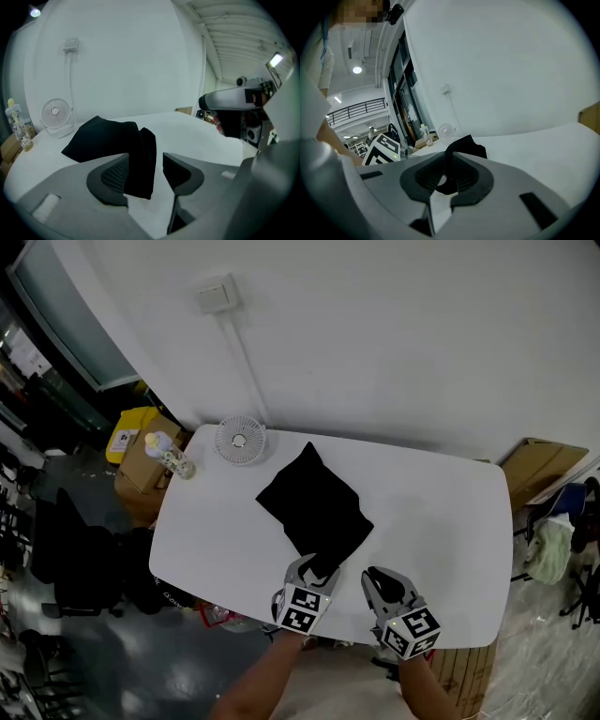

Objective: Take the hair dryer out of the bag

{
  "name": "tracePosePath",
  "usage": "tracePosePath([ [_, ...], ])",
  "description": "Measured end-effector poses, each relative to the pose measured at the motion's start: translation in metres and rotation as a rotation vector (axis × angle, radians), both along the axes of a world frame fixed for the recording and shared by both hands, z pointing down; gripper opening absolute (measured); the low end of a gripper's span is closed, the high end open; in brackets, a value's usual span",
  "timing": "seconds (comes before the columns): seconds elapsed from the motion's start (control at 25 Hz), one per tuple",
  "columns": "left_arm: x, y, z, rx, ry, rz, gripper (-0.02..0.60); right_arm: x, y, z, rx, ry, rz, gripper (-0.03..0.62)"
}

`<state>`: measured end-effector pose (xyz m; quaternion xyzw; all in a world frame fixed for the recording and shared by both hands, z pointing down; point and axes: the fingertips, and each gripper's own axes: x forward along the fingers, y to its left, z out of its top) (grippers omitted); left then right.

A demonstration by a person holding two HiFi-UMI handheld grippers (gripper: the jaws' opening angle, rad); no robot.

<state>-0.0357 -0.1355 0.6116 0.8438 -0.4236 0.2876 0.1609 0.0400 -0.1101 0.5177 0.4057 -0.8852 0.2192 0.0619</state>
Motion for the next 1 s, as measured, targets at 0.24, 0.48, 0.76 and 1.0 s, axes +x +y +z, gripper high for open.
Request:
tracePosePath([
  [0.24,-0.005,-0.006,0.025,-0.063,-0.069,0.000,0.218,0.000,-0.002,0.013,-0.025,0.008,-0.008,0.052],
  [0.48,-0.011,-0.009,0.031,-0.100,-0.082,-0.006,0.101,-0.004,-0.002,0.028,-0.058,0.015,-0.024,0.057],
  [0.76,-0.015,-0.012,0.021,-0.124,-0.005,-0.014,0.063,-0.017,-0.008,0.049,-0.097,0.046,-0.075,0.061],
  [1.0,-0.018,-0.009,0.020,-0.161,0.031,0.002,0.063,-0.037,-0.016,0.083,-0.203,0.032,-0.130,0.104],
])
